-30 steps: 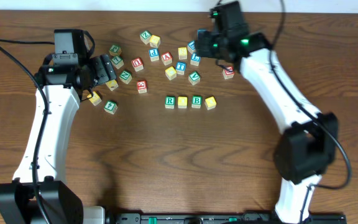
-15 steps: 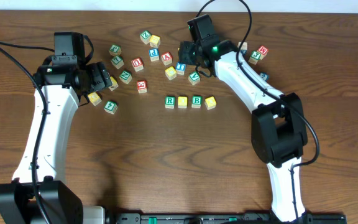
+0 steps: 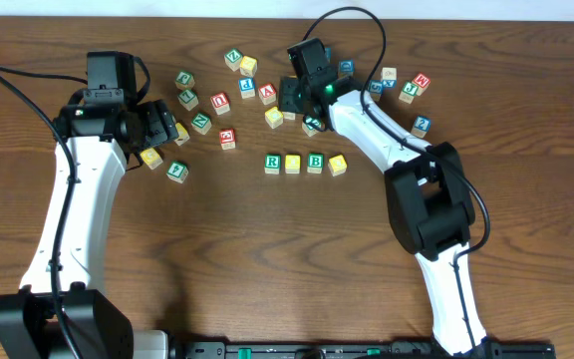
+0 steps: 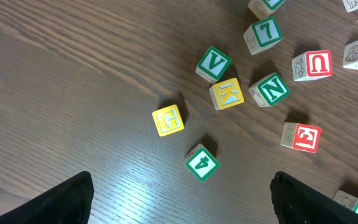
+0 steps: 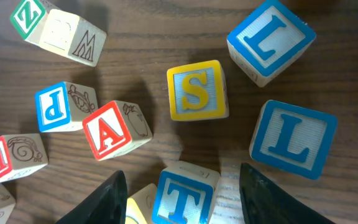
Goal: Spell out ROBOT
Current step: 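Lower the right gripper onto the blue T block and grasp it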
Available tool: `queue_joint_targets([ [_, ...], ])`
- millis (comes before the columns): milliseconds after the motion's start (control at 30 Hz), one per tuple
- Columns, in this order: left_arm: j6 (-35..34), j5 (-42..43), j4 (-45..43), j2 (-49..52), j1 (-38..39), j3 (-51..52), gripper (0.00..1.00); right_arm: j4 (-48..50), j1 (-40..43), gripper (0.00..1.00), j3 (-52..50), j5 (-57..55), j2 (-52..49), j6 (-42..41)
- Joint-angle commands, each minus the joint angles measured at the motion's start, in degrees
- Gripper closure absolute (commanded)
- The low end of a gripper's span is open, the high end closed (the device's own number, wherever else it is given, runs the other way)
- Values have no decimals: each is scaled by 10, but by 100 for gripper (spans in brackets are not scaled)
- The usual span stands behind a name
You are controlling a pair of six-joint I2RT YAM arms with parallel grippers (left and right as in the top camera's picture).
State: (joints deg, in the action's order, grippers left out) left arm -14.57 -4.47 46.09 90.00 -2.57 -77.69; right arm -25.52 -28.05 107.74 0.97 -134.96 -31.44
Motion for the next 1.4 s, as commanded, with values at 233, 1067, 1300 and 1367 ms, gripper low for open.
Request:
queue_joint_targets([
  [233,4,-8,1,-1,-3,-2,10,17,-10,52,12,-28,-27,-14],
  [1067,4,-8,1,-1,-3,-2,10,-22,0,76,15,-36,-12,-2],
  [1300,6,-8,1,-1,-3,-2,10,-63,5,76,15,-36,72,24],
  [1367,6,-8,1,-1,-3,-2,10,-82,11,76,15,-35,101,24],
])
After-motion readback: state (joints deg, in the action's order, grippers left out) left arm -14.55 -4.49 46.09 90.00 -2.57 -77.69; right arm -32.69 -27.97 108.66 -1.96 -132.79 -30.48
